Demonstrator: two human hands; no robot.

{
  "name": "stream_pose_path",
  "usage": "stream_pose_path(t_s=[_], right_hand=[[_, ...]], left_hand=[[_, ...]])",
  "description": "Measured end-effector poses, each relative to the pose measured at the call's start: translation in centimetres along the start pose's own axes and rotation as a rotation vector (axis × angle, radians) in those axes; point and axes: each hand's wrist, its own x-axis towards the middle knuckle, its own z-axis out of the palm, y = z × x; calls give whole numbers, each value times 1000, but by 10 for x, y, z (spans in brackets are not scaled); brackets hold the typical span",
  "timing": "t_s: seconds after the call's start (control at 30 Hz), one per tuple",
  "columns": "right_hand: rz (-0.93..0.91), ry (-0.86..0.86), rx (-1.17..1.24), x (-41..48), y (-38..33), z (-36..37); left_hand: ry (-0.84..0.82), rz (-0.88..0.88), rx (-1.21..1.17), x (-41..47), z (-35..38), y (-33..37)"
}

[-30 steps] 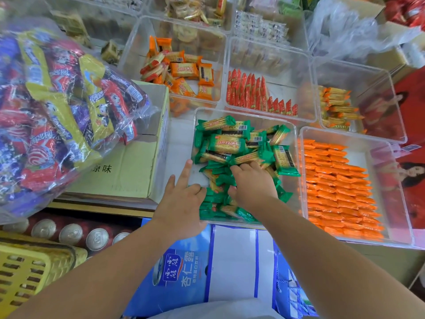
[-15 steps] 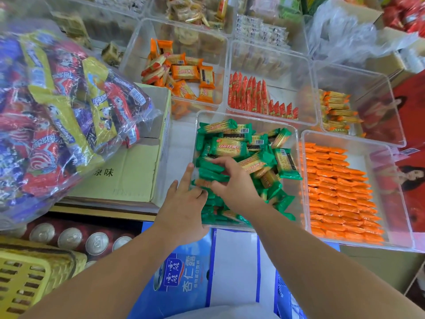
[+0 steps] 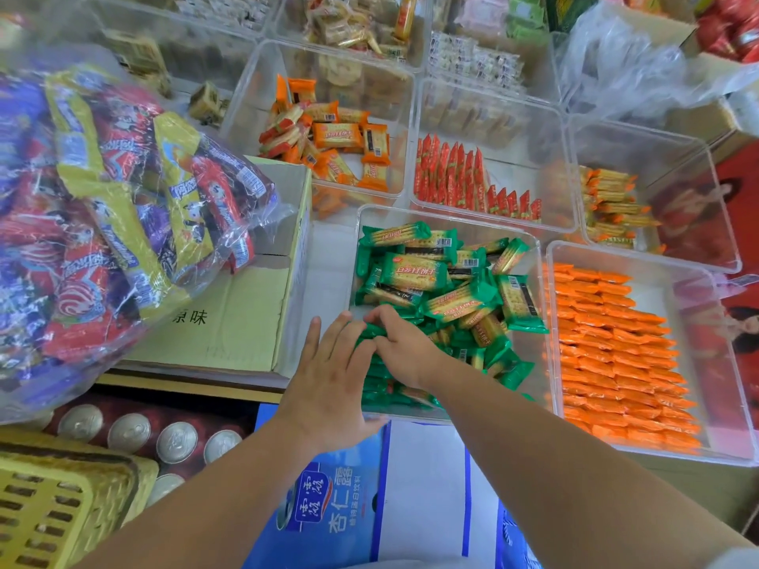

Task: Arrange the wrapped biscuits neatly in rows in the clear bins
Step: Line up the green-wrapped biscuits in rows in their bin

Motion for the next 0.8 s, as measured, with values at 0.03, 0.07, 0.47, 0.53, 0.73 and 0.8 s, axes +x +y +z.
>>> stream_pose_path(t_s=[0.03,0.07,0.47,0.53,0.73,0.8], right_hand=[[-5,-8,-1,0,2,1],[-26,-15,-27,1,4,0],[-172,89,-956,-6,33,-33],[-140,129,-996,-11,42,-30],[-91,82,-821,-6,35,-24],[-63,73,-808,-2,26,-19]], left_hand=[[-13,-7,0,1,-2,1],[-39,-10,11,2,-5,2],[-296,-12,185,34,-6,0],[-266,-17,165,33,-4,0],[-277,-22,156,33,-7,1],[-275,-27,138,33,-8,1]])
